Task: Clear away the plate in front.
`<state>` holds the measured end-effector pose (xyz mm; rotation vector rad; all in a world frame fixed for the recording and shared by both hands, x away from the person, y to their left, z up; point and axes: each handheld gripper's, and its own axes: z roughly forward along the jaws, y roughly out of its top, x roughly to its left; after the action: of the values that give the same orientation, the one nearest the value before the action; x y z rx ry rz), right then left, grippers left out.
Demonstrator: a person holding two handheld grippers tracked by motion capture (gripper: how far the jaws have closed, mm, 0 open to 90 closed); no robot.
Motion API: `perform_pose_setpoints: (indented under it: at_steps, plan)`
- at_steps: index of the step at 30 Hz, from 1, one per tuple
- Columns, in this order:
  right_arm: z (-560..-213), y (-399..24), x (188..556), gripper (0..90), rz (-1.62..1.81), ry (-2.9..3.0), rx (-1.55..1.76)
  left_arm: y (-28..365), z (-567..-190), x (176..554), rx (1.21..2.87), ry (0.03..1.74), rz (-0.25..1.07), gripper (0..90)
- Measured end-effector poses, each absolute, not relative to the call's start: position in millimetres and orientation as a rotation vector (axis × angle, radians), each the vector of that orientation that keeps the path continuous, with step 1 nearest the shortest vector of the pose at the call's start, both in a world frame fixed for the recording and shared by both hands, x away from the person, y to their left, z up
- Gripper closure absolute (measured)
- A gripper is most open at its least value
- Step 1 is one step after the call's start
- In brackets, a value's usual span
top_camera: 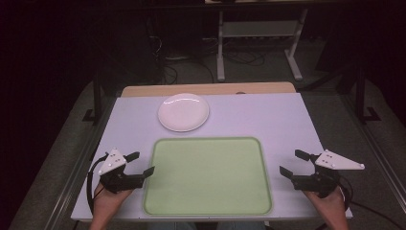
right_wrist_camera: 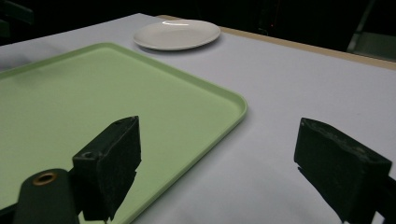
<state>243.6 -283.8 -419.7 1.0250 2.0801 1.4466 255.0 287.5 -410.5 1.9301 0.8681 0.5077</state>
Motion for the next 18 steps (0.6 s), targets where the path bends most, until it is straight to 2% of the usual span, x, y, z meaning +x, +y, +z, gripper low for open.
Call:
perform_pose_setpoints:
  at_steps: [18]
  plan:
    - [-420.2,-286.7,244.9,13.6,1.448,2.069,1.045,286.9,-411.2,256.4,1.920,0.869,0.486,21.7]
